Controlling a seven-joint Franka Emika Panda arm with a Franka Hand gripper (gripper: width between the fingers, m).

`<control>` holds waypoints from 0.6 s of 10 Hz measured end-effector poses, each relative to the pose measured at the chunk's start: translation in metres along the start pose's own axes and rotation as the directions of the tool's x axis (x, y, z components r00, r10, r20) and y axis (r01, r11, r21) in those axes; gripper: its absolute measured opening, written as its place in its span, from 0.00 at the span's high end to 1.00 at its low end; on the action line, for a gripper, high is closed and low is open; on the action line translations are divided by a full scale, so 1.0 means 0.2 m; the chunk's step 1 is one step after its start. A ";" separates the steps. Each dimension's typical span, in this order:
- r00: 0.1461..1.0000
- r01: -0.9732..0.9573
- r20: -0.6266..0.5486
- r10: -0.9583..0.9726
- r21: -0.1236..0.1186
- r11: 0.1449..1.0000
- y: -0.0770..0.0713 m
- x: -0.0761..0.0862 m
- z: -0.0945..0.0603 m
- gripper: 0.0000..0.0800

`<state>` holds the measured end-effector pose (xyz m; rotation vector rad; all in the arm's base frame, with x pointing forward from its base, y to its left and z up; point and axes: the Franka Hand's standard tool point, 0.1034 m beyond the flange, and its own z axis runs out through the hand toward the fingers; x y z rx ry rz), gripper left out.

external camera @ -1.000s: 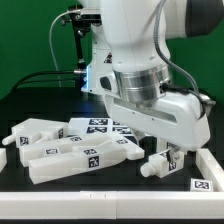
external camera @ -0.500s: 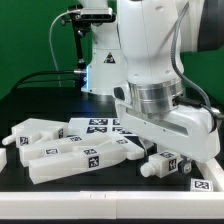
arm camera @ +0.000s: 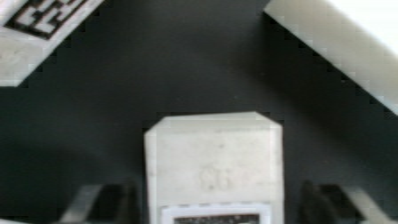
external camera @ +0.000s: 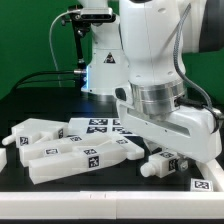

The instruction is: Assemble chair

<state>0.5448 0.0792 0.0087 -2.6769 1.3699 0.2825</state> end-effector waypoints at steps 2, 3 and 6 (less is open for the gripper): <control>1.000 0.013 -0.004 -0.013 0.008 1.000 -0.02 -0.02 -0.08 0.65; 1.000 0.014 -0.008 -0.014 0.016 1.000 0.01 -0.05 -0.15 0.65; 0.999 -0.035 0.008 0.035 0.028 0.999 0.26 -0.19 -0.36 0.65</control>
Offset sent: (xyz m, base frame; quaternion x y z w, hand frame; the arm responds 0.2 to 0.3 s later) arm -0.0501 -0.0190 0.0634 -0.0242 -0.0122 0.0254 0.9993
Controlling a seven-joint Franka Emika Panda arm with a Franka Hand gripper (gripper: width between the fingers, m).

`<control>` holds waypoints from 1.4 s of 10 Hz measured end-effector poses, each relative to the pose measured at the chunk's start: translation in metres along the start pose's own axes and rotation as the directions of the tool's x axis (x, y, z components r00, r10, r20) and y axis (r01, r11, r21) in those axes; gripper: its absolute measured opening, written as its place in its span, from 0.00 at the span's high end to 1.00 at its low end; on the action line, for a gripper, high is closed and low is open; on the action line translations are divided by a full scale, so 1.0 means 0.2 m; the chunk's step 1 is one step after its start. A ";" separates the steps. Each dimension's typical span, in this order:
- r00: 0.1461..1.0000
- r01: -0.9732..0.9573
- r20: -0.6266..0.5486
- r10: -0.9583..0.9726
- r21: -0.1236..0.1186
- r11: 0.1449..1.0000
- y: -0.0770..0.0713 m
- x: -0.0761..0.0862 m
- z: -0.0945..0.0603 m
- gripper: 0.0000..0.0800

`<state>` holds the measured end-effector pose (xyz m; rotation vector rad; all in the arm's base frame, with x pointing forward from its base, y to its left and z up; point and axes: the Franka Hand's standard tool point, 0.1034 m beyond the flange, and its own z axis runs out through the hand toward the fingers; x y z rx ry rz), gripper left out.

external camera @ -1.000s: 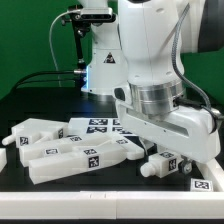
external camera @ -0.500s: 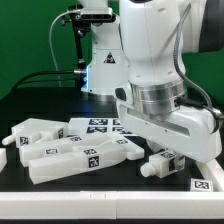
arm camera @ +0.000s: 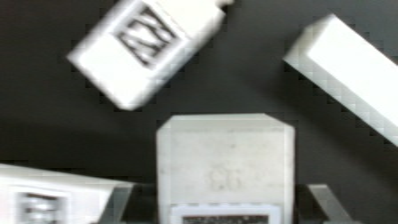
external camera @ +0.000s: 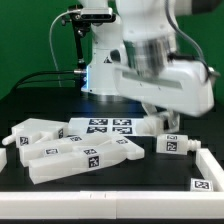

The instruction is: Assemble chair

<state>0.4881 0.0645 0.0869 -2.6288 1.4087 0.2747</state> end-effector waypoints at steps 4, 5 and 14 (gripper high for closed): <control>1.000 -0.010 0.005 0.010 -0.008 1.000 0.03 -0.01 0.01 0.65; 1.000 -0.030 0.001 0.030 -0.009 1.000 0.05 -0.01 0.02 0.65; 0.935 -0.343 -0.091 0.342 0.008 0.939 0.39 -0.09 0.24 0.65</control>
Offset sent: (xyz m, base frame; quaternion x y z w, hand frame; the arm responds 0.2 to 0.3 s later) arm 0.0000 0.0000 0.0000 0.0000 0.0000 0.0000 1.0000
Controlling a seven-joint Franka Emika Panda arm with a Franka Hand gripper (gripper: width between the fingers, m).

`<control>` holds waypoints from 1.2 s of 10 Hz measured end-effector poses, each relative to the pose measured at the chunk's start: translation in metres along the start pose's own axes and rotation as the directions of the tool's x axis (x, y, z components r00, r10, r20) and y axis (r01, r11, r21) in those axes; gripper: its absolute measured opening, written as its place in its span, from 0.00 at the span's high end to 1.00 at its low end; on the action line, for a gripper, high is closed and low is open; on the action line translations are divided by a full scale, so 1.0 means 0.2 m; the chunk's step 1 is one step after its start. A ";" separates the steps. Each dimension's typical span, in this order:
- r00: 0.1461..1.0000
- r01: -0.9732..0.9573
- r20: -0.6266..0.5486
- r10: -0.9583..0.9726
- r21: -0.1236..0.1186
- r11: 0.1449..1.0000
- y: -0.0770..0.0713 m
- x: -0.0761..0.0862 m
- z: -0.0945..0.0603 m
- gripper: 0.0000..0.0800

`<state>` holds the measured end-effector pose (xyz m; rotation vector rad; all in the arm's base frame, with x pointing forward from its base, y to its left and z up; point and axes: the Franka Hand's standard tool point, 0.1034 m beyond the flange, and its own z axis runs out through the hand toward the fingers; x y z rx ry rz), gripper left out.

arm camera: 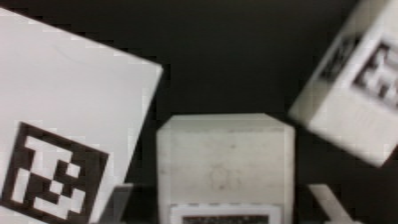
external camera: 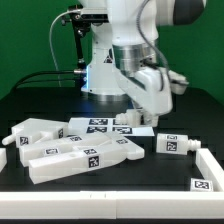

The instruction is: Assemble chair

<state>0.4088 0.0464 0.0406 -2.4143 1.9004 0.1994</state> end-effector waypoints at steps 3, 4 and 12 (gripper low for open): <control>0.983 -0.174 -0.047 0.179 0.091 0.980 0.07 -0.04 0.11 0.65; 0.980 -0.187 -0.055 0.194 0.104 0.977 0.07 -0.07 0.16 0.65; 0.997 -0.060 0.047 0.056 0.074 0.995 -0.06 -0.04 -0.01 0.20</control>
Offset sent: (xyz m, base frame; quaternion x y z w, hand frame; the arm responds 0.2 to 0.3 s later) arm -0.0004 0.0330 -0.0226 0.1143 0.0079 0.1401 0.9835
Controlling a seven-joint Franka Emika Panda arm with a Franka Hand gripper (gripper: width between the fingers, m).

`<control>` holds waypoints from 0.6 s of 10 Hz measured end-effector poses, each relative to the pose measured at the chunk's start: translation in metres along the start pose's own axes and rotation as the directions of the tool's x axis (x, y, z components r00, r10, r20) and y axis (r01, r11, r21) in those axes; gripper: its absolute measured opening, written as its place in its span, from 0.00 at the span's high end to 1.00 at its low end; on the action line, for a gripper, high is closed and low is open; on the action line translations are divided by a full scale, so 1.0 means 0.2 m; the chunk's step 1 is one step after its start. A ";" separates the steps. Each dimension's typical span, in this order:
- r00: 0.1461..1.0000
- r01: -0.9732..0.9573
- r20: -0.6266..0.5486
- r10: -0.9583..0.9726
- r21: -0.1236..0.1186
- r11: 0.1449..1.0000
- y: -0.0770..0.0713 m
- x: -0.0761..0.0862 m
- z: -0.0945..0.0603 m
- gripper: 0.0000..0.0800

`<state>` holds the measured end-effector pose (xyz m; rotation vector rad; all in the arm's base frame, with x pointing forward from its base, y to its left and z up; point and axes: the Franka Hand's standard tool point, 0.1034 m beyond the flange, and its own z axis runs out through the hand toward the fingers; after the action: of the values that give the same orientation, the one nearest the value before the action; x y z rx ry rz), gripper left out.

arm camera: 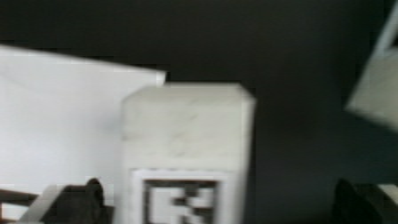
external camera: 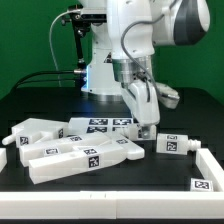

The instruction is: Assemble chair

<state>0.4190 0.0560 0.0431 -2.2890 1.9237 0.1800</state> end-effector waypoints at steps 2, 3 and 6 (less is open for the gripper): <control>0.991 0.136 0.015 -0.136 0.023 0.990 -0.11 0.02 -0.11 0.19; 0.978 0.207 0.011 -0.207 0.013 0.978 -0.08 0.02 -0.09 0.19; 0.917 0.398 0.008 -0.398 0.011 0.917 -0.09 0.02 -0.09 0.19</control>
Offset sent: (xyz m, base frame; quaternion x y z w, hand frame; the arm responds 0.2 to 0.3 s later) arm 0.0000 0.0000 0.0000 0.0000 0.0000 -0.1296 0.9916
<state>0.4373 0.0515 0.0598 -2.6033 1.4030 0.1328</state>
